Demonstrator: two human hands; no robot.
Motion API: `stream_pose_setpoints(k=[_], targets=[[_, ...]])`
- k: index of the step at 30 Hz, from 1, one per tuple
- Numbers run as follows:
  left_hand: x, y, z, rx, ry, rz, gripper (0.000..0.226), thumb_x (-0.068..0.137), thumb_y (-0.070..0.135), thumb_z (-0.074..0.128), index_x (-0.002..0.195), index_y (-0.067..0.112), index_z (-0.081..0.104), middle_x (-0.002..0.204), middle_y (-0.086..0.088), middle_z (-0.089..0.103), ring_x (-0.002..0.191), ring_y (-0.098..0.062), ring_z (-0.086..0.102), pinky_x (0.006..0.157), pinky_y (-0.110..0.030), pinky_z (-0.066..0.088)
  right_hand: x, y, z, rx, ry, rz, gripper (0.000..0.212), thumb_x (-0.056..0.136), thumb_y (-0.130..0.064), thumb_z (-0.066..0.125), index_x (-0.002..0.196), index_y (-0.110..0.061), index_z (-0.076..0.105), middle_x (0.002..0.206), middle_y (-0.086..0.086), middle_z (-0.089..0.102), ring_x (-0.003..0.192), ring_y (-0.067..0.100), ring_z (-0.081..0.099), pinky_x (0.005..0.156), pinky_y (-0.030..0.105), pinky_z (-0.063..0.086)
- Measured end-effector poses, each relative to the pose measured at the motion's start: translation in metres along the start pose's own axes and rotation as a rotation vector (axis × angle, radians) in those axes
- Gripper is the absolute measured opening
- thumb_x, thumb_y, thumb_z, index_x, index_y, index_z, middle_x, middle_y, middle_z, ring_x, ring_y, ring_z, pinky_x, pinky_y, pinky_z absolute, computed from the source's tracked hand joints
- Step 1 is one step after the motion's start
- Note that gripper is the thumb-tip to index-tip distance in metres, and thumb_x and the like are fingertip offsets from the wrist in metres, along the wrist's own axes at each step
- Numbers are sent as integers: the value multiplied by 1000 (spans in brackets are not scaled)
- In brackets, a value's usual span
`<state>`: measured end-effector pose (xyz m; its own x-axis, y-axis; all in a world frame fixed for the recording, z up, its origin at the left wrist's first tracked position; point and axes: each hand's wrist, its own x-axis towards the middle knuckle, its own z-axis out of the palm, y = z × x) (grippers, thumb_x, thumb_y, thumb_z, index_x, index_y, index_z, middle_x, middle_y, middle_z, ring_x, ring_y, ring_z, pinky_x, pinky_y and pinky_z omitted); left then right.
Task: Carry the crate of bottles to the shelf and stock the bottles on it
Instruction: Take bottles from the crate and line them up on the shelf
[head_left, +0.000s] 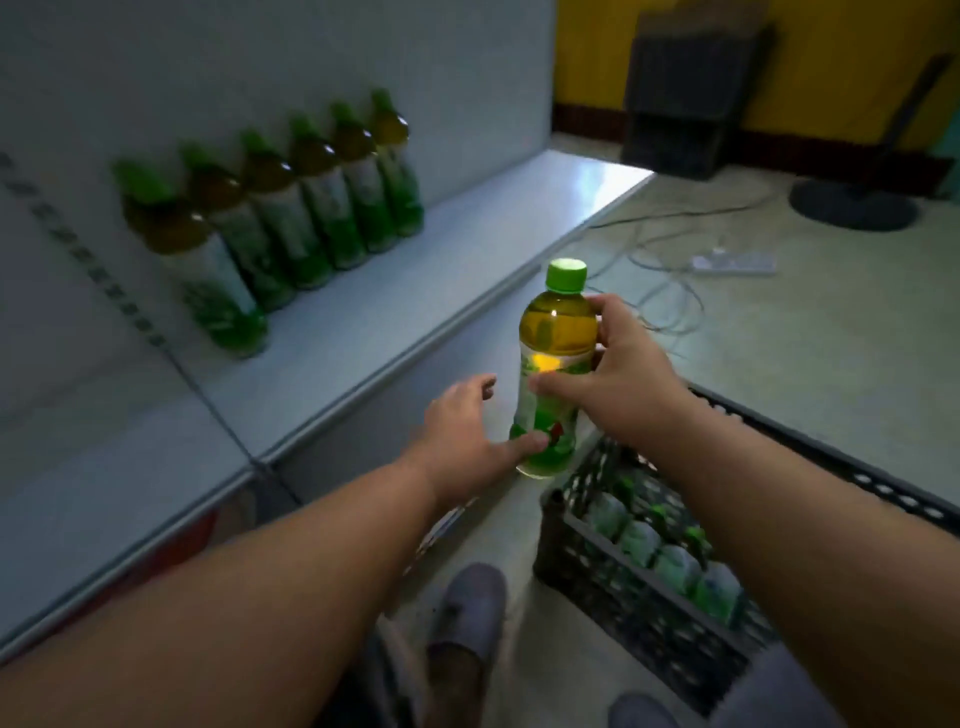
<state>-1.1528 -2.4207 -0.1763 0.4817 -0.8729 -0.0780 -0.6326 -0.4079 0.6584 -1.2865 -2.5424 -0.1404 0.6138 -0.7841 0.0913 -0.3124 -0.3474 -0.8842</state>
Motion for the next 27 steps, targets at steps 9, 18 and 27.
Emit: stream_pose_setpoints(k=[9, 18, 27], targets=[[10, -45, -85, 110, 191, -103, 113, 53, 94, 53, 145, 30, 42, 144, 7, 48, 129, -13, 45, 104, -44, 45, 64, -84, 66, 84, -162, -294, 64, 71, -38, 85, 121, -38, 45, 106, -15, 64, 97, 8, 64, 84, 39, 58], [56, -107, -105, 195, 344, -412, 104, 77, 76, 58, 157, 23, 18, 163, 0, 20, 149, -18, 18, 120, -35, 19, 154, -98, 144, 92, -321, -396, 70, 68, -36, 87, 125, -33, 47, 109, -11, 67, 101, 15, 66, 87, 45, 57], [58, -138, -82, 417, 468, -614, 98, 89, 73, 32, 156, 5, 11, 163, -18, 11, 150, -29, 8, 121, -38, 2, 177, -105, 193, -2, -426, -341, 63, 68, -37, 88, 121, -30, 55, 111, -12, 66, 104, 14, 63, 88, 42, 56]])
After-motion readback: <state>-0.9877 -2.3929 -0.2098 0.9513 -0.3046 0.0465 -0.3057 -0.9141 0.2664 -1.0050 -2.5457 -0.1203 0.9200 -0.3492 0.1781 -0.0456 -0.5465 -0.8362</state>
